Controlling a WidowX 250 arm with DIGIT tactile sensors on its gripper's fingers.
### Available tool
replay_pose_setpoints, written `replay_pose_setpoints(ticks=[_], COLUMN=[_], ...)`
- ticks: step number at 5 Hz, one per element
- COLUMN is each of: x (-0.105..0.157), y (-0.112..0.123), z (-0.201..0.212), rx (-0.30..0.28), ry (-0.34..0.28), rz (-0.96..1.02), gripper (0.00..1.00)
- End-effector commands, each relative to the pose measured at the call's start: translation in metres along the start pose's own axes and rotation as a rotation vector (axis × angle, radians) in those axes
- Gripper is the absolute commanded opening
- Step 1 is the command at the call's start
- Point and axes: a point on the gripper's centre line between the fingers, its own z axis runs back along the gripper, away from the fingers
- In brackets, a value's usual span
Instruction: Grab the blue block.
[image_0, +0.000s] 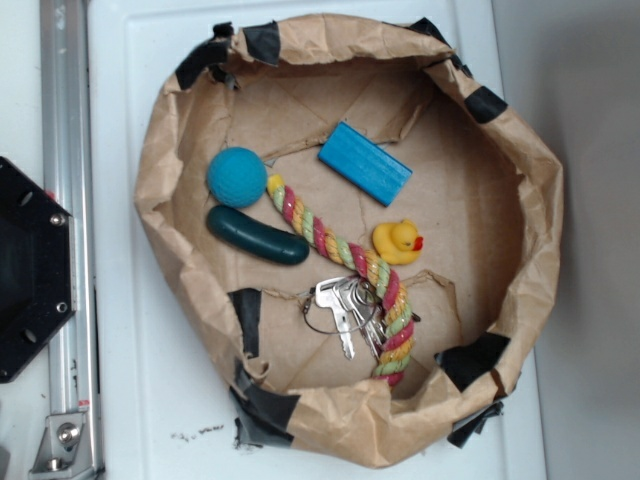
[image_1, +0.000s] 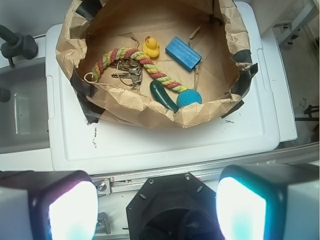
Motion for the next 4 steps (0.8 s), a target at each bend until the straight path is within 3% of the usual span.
replay_pose_setpoints(ticks=[1,2,4], x=[0.0,0.047,0.133], y=[0.0,0.027,0.023], z=[0.0,-0.039,-0.106], rx=[0.0,0.06,0.072], ry=[0.0,-0.102,-0.148], rz=[0.0,-0.102,-0.341], gripper=[1.0,1.0,1.0])
